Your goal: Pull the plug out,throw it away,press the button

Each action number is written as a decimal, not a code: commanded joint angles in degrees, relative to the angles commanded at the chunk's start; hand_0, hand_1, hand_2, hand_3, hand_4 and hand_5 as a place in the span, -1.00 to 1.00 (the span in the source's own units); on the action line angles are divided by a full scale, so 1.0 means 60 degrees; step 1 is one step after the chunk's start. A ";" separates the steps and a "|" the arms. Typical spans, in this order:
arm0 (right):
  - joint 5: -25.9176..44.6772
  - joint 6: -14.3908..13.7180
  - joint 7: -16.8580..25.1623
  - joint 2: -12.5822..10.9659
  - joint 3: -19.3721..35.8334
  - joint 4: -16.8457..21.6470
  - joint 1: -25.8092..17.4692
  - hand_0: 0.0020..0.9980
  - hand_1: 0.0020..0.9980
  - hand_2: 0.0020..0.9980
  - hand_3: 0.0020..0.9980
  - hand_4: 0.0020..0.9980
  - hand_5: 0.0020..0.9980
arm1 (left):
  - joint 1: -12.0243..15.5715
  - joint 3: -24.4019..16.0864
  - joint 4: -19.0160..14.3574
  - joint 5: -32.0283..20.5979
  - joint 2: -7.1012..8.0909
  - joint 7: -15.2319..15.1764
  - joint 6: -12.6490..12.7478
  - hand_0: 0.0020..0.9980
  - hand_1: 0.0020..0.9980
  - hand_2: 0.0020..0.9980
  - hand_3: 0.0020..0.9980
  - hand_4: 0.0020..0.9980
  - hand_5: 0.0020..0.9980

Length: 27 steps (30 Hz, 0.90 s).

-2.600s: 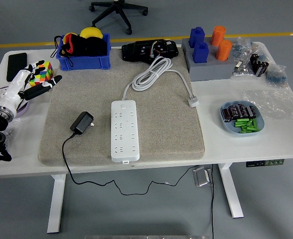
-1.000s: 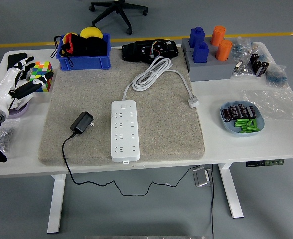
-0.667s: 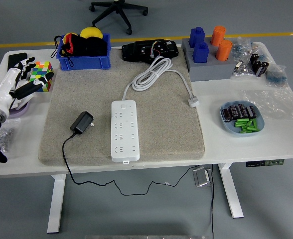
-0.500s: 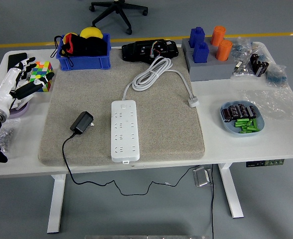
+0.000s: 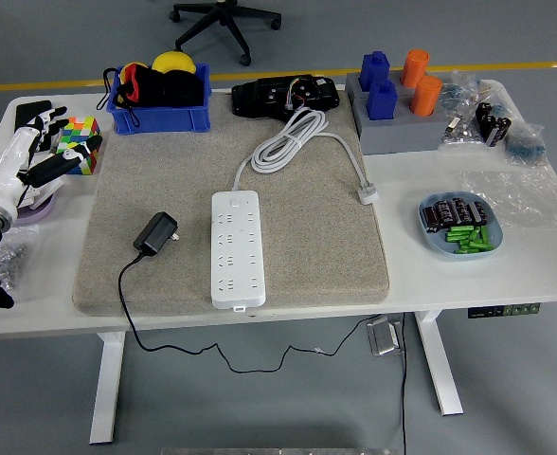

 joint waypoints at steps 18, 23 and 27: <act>0.0003 0.0001 -0.0002 -0.0008 -0.0002 -0.0001 -0.0002 0.55 0.48 0.47 0.48 0.58 0.41 | -0.0023 -0.0031 0.0027 0.0013 0.0013 0.0009 -0.0002 0.87 0.88 0.81 0.89 0.90 0.26; 0.0011 0.0002 0.0000 -0.0005 -0.0004 0.0009 0.0008 0.55 0.48 0.47 0.48 0.58 0.41 | -0.0023 -0.0035 0.0013 0.0024 0.0018 0.0016 -0.0007 0.87 0.88 0.81 0.89 0.90 0.26; 0.0006 0.0001 -0.0001 -0.0008 -0.0005 0.0007 0.0002 0.55 0.48 0.47 0.49 0.58 0.41 | -0.0018 -0.0032 0.0002 0.0019 0.0014 0.0012 -0.0006 0.87 0.88 0.81 0.89 0.90 0.26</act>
